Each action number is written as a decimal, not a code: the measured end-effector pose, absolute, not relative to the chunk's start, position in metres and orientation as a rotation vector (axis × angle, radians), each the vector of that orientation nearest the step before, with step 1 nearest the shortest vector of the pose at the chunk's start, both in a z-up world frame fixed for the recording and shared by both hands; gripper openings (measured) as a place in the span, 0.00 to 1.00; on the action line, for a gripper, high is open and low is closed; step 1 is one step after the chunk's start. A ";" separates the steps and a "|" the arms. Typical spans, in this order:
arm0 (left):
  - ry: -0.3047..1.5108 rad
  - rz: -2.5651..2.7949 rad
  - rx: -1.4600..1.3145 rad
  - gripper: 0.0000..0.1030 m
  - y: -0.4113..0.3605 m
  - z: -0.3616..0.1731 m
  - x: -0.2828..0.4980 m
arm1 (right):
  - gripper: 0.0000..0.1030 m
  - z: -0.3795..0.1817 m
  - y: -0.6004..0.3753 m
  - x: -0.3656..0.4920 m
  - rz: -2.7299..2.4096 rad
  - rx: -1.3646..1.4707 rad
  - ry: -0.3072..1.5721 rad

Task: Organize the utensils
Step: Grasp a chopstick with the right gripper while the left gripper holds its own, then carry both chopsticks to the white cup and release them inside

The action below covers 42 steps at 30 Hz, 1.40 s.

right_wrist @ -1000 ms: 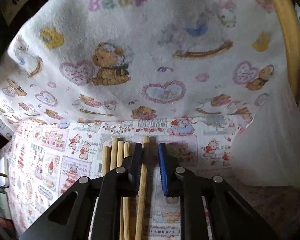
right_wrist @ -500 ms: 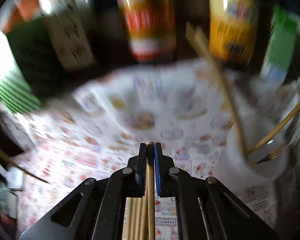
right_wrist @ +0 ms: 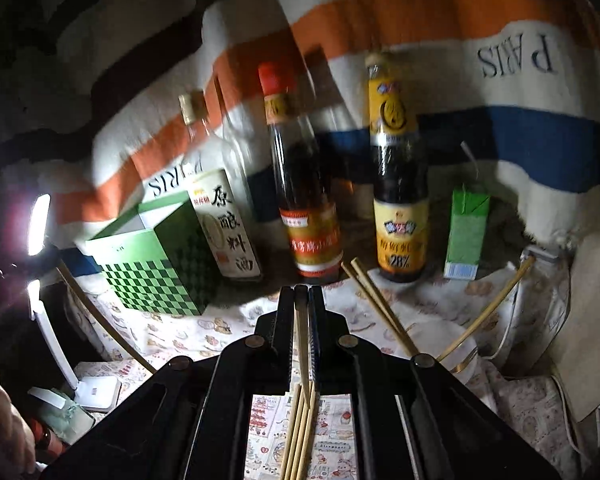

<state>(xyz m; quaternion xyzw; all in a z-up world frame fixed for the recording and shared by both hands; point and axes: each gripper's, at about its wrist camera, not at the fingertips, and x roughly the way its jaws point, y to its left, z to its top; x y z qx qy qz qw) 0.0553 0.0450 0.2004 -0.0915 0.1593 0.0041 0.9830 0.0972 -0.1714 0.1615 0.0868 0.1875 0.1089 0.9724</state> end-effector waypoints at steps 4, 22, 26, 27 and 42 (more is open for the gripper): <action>0.346 -0.007 -0.184 0.06 0.040 0.196 0.063 | 0.08 0.175 -0.188 0.086 0.209 0.179 0.338; 0.282 -0.213 -0.205 0.06 -0.039 0.212 0.090 | 0.08 0.210 -0.276 0.047 0.062 0.221 0.055; 0.228 -0.297 -0.230 0.06 -0.070 0.222 0.100 | 0.08 0.211 -0.312 0.050 0.028 0.307 0.033; 0.213 -0.296 -0.226 0.06 -0.080 0.222 0.103 | 0.08 0.211 -0.317 0.050 0.015 0.312 0.024; 0.220 -0.332 -0.345 0.06 -0.117 0.176 0.154 | 0.08 0.177 -0.344 0.112 -0.058 0.332 0.108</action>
